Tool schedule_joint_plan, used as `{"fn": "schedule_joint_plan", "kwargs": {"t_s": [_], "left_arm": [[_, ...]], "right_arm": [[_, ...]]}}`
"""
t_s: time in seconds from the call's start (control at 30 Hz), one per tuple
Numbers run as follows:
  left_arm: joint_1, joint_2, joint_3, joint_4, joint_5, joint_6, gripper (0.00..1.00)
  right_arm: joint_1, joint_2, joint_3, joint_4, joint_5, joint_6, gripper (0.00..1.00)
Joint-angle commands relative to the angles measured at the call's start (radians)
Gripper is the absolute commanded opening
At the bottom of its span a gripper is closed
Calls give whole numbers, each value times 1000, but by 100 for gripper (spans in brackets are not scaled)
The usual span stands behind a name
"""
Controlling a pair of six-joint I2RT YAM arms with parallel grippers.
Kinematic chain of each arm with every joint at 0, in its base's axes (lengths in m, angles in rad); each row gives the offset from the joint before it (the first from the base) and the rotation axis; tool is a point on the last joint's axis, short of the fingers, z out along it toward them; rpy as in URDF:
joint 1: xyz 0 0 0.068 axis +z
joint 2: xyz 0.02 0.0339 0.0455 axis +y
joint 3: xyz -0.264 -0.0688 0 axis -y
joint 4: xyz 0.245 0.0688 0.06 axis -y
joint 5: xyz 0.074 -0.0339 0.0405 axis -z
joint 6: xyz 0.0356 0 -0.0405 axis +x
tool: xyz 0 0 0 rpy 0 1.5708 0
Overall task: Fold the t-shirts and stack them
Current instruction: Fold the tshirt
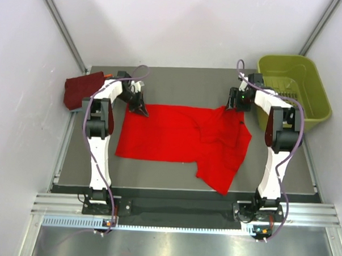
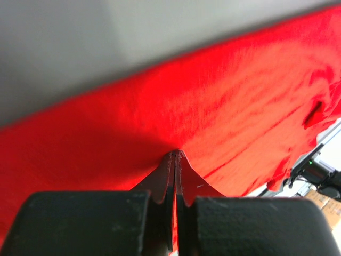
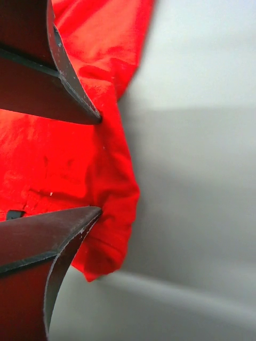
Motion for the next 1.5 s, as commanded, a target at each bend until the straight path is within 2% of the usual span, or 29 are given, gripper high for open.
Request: {"fn": "schedule_joint_plan", "kwargs": {"t_s": [0.0,0.03,0.23,0.53,0.67,0.73,0.8,0.9,0.93,0.97,1.03,1.17,1.47], "left_arm": [[18,139,77,66,-234,45,0],[45,153,97,62,-235,51,0],[53,242,224,57,-288,66,0],[58,340,390,100,-397,54,0],[56,311,410,112,-402,57,0],[52,230,390,114,-391,71,0],[46,123,333,115,-440,54,0],[43,-34,214,106,-514,56,12],[55,-66,181,89,-527,51,34],[70,-95,123,82,-526,45,39],[119,-145,72,63,-447,42,42],[162,-129,66,25,-388,50,49],[165,-86,49,14,-216,31,49]], "right_arm": [[-17,92,143,39,43,5,64],[-48,113,177,34,42,5,64],[-43,248,396,20,39,1,62],[-36,348,516,66,73,-1,65],[-38,337,526,59,56,-6,67],[-38,301,500,54,19,1,69],[-40,276,483,53,2,10,70],[-40,256,467,46,-16,7,71],[-41,250,460,45,-15,7,71],[-40,248,457,43,-15,7,71],[-37,247,446,40,-18,1,71],[-33,241,435,39,-18,-13,71],[0,225,427,37,-13,-21,71]]}}
